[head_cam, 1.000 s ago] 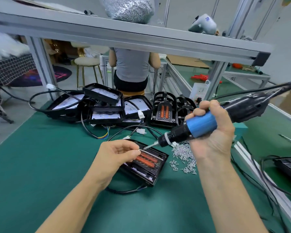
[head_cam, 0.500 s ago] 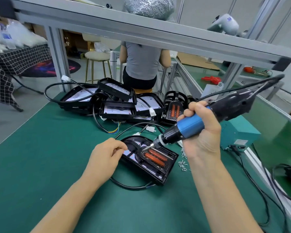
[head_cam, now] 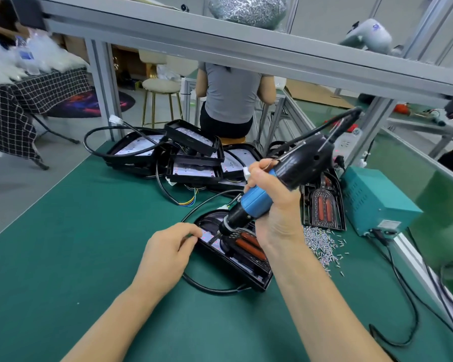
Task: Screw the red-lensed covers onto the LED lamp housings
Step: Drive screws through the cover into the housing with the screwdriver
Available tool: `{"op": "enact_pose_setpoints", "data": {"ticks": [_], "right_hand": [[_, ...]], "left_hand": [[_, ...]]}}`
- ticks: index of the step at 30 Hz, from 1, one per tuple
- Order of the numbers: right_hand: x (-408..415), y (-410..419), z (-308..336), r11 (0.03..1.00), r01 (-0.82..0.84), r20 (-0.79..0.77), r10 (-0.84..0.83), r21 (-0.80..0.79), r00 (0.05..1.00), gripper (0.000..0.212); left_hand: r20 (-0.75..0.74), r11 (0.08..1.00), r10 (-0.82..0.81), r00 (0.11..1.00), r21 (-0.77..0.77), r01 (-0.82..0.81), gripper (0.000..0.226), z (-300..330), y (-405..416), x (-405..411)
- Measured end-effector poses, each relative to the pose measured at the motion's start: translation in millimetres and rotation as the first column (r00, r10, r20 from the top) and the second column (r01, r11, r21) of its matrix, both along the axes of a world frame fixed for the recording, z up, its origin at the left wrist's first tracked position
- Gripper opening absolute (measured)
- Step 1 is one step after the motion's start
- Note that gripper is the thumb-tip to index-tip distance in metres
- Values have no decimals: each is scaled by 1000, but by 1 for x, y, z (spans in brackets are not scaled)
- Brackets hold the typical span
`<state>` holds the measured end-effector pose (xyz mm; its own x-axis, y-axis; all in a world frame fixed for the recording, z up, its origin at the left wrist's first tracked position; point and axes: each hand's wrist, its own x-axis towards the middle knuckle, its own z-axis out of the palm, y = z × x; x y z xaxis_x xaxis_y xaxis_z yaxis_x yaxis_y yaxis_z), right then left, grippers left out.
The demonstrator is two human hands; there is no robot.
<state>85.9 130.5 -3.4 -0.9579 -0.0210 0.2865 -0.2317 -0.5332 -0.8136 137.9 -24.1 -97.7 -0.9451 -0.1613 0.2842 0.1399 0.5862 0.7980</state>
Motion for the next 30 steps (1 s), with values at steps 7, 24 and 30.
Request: {"op": "enact_pose_setpoints", "data": {"ticks": [7,24,30], "right_hand": [[-4,-8,-4,997,4,15,-5,75,1000,22],[1,74,11,936,214,173,-171,-278,970,34],[9,134,21,879,465,39,-464,-108,885,26]], "left_hand": [[-36,989,-22,999,-147,16,15,7,2,-2],[-73,994,-86,994,-66,81,17,43,31,-21],[-23,898,-320,947,-325,295,17,62,105,-53]]}}
